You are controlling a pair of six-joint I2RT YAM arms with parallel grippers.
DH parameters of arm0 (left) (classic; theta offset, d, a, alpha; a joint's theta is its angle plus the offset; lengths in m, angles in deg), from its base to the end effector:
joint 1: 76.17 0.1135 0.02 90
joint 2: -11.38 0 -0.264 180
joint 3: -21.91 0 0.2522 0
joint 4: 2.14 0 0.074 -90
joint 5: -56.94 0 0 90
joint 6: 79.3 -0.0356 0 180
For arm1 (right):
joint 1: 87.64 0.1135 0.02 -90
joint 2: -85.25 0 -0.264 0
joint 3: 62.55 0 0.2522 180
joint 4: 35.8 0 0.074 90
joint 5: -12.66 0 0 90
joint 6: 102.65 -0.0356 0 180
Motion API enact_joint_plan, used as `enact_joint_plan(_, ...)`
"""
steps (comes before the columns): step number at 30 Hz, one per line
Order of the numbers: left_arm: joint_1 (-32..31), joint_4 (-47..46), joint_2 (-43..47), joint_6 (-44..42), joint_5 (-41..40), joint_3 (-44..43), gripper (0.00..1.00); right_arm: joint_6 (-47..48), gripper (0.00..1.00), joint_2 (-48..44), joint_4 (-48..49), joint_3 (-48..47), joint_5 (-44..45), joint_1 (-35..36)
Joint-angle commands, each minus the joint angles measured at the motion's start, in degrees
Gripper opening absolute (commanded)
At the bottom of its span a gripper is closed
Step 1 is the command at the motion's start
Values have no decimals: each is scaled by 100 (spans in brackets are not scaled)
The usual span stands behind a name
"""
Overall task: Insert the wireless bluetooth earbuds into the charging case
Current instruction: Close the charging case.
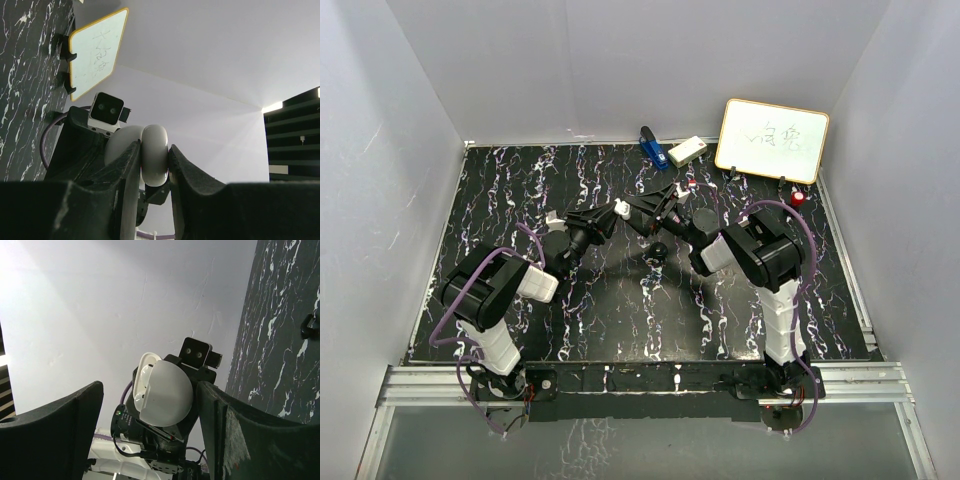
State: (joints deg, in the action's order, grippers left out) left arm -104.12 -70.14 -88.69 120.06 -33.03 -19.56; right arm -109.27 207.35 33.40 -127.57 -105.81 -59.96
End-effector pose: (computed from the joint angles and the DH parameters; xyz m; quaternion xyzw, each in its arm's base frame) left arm 0.2700 -0.1433 0.1761 -0.4217 0.4904 -0.7104 0.2774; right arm 0.3466 0.2010 0.1475 0.1871 0.6105 0.7388 0.2156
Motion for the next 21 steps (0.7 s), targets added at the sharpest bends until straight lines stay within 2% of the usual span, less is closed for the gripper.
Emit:
enact_joint_plan(1, -26, -220, 216, 169, 32, 31, 0, 159, 73, -310, 2109, -180, -45, 17)
enact_joint_plan(21, -27, 27, 444, 226, -179, 233, 0, 282, 71, -476, 2108, -56, -19, -1)
